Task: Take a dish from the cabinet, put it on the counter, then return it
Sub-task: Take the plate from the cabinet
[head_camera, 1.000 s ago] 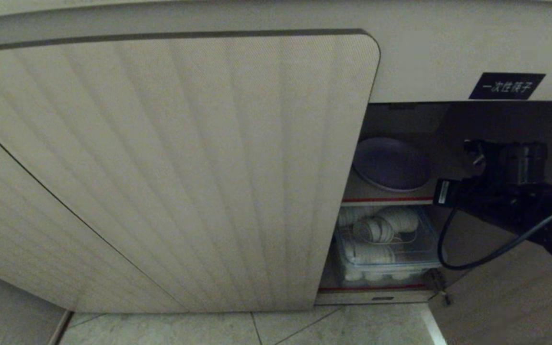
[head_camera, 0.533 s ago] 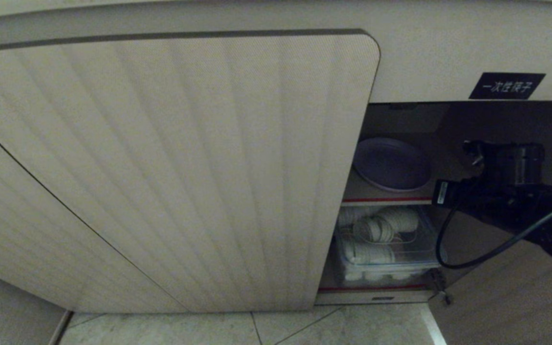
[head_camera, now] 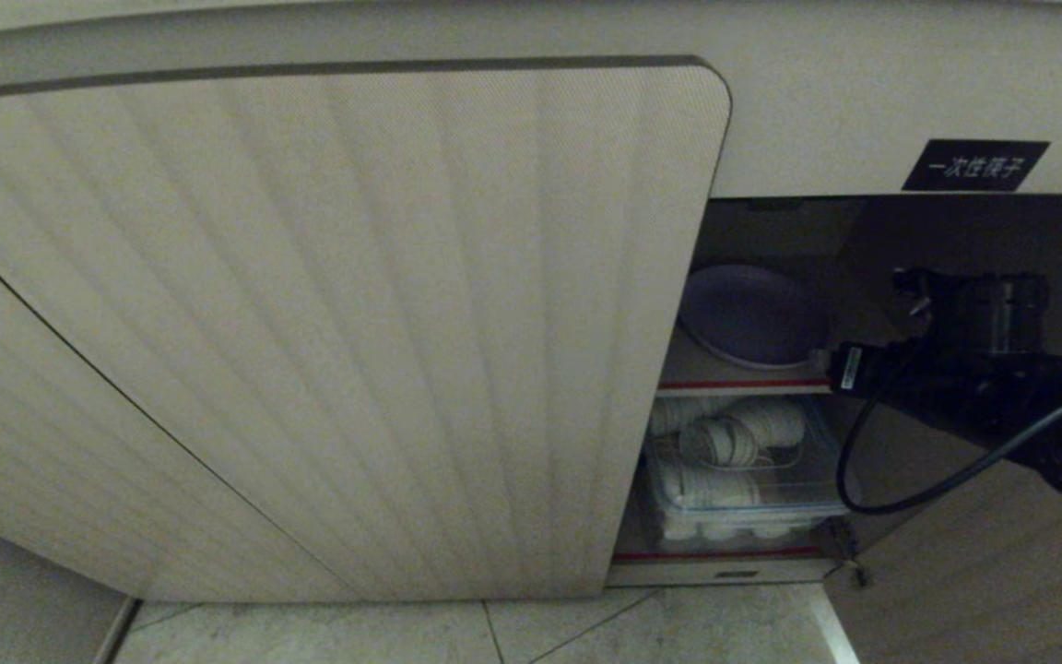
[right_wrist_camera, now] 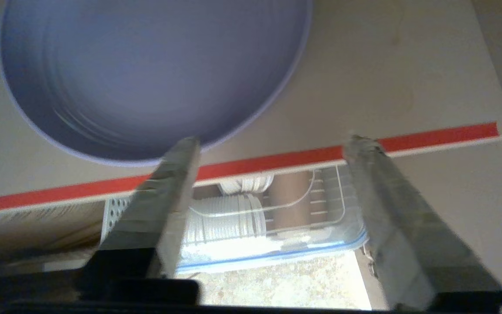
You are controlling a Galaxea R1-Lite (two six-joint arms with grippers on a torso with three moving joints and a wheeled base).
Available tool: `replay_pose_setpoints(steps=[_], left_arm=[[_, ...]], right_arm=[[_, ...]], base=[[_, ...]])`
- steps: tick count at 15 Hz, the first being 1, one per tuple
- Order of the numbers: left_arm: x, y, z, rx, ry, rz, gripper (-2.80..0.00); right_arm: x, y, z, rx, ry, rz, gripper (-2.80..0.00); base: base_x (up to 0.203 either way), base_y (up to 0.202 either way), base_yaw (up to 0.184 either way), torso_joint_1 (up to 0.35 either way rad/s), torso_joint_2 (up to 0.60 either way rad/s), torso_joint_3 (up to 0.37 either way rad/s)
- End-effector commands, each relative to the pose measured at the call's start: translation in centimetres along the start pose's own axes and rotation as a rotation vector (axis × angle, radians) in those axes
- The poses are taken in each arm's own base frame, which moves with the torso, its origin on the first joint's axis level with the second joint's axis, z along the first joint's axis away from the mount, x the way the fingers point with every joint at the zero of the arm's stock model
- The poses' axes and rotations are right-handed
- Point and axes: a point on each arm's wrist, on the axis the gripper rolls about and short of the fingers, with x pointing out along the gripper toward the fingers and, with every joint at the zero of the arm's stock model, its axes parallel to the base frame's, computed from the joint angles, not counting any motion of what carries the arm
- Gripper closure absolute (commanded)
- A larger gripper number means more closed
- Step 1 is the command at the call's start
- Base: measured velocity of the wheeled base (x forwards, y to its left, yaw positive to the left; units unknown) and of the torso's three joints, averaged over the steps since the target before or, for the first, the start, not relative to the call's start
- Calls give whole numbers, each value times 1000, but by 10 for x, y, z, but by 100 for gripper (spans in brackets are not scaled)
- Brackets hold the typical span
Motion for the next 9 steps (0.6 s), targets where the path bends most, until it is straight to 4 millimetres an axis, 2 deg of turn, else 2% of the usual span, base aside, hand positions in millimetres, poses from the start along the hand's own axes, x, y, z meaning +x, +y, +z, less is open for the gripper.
replay_pose_setpoints(steps=[1,9], left_arm=[[0,0,0,-1,-1,0,0],[0,0,0,-1,-1,0,0]], right_arm=[[-1,0,2,2,-10,1,-280],[0,1,5,3,-26,-5,-280]], base=[[0,0,0,0,0,0],[0,0,0,0,0,0]])
